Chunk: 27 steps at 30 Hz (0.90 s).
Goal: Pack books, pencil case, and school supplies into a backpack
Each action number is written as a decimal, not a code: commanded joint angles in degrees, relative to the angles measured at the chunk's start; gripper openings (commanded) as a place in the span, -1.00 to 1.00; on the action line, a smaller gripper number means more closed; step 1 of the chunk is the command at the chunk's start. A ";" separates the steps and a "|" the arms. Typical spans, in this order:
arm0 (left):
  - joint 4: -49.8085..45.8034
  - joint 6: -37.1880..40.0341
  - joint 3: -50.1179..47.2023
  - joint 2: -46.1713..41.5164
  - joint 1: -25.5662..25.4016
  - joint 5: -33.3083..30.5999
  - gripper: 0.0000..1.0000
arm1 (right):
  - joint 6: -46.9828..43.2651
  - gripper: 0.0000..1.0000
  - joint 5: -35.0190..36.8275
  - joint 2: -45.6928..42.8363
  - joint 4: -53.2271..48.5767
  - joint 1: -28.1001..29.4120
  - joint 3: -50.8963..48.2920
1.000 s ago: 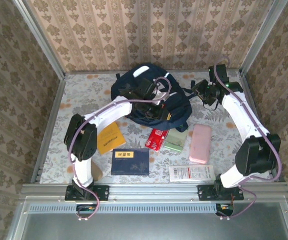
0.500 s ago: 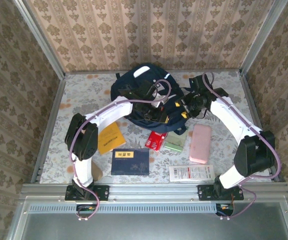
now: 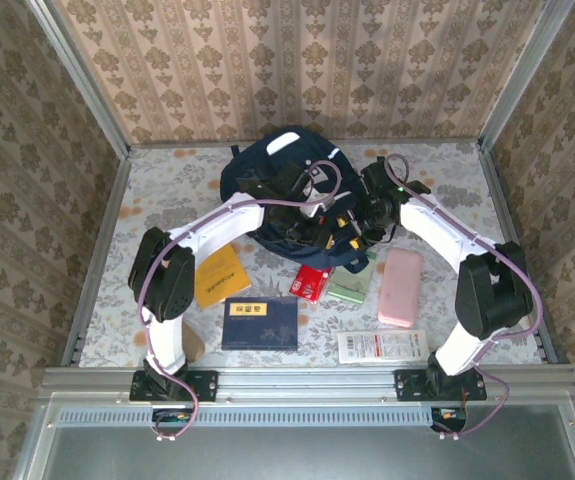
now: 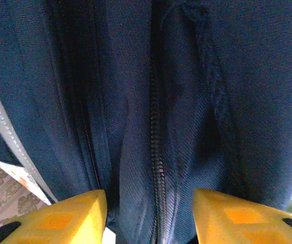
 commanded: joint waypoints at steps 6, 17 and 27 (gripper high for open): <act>-1.13 1.53 0.86 -4.42 -0.94 -1.24 -1.00 | 7.78 -0.77 0.77 1.28 11.82 1.06 -4.01; 0.77 -1.03 -5.53 -6.90 -1.29 -5.67 -0.77 | 11.65 -1.00 2.96 -1.39 17.56 1.10 -7.26; 9.19 -11.96 -9.25 -5.38 -2.08 -4.29 0.29 | 13.16 -1.00 3.09 -2.05 19.55 1.53 -8.31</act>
